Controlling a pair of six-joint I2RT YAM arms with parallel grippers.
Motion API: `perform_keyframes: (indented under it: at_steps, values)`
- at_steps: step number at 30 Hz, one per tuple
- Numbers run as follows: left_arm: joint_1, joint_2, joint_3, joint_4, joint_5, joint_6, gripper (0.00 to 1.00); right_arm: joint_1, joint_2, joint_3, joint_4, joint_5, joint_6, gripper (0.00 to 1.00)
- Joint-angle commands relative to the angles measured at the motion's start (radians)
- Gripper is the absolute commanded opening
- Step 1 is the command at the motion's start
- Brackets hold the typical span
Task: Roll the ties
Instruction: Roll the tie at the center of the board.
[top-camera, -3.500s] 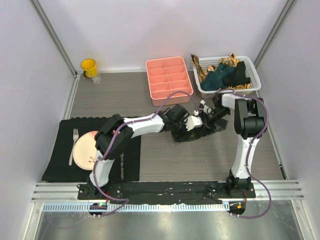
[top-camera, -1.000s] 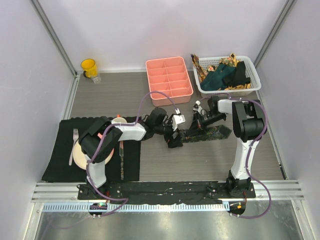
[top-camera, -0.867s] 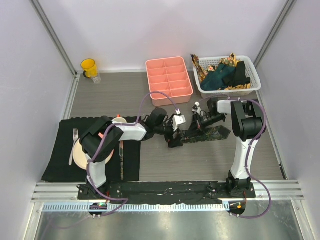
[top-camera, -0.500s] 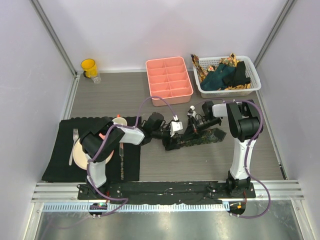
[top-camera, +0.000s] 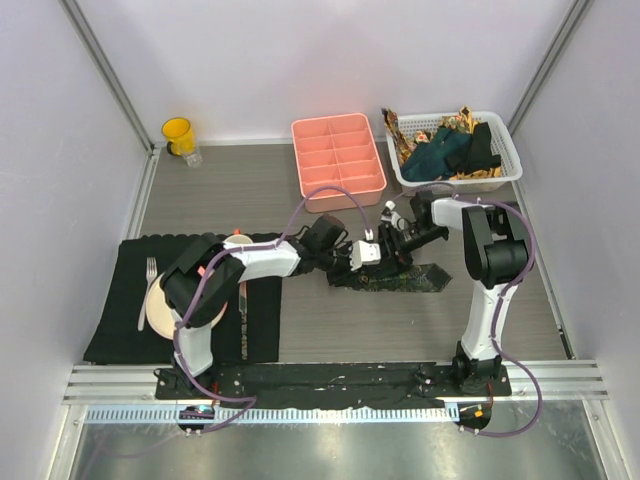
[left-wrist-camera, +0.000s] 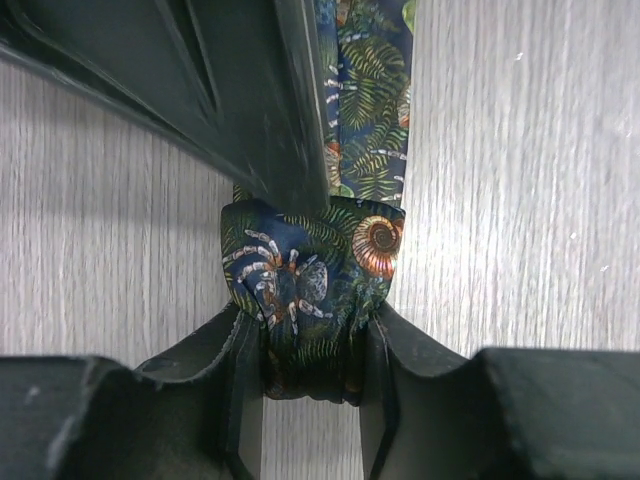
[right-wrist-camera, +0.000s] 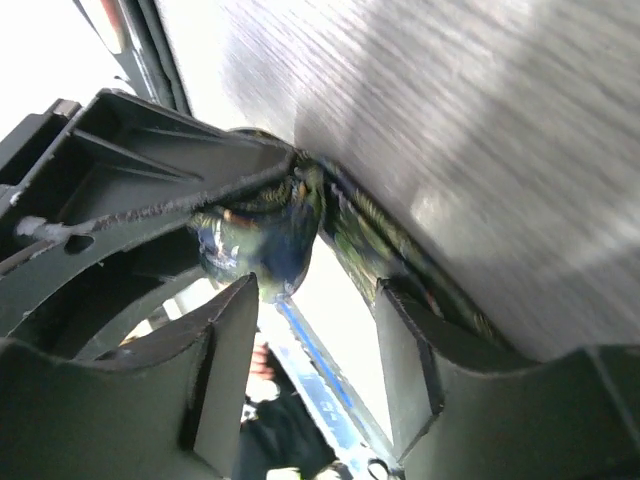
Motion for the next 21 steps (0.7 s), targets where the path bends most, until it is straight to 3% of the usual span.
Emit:
perform_keyframes:
  at_steps: [1,9,11,14,15,16,20,21]
  values:
    - [-0.028,0.018,0.059,-0.24,-0.143,0.062,0.11,-0.007,-0.103,0.025,-0.109,0.063,-0.069,0.56]
    - [-0.058,0.049,0.102,-0.312,-0.189,0.054,0.12,0.062,-0.072,-0.022,0.072,0.008,0.115,0.52]
    - [-0.06,0.046,0.104,-0.326,-0.19,0.065,0.13,0.065,-0.037,-0.008,0.094,0.027,0.111,0.47]
    - [-0.059,0.039,0.102,-0.332,-0.195,0.074,0.18,0.064,0.001,-0.005,0.094,0.098,0.094,0.3]
    - [-0.059,0.036,0.098,-0.332,-0.193,0.079,0.27,0.062,0.006,-0.009,0.094,0.122,0.089,0.07]
    - [-0.057,0.033,0.096,-0.335,-0.186,0.079,0.32,0.06,0.007,-0.02,0.095,0.141,0.081,0.01]
    - [-0.028,-0.017,0.065,-0.269,-0.074,0.036,0.54,0.044,0.021,-0.046,0.074,0.189,0.032,0.01]
    - [-0.002,-0.027,0.041,-0.237,-0.051,0.013,0.63,0.039,0.027,-0.049,0.066,0.196,0.029,0.01]
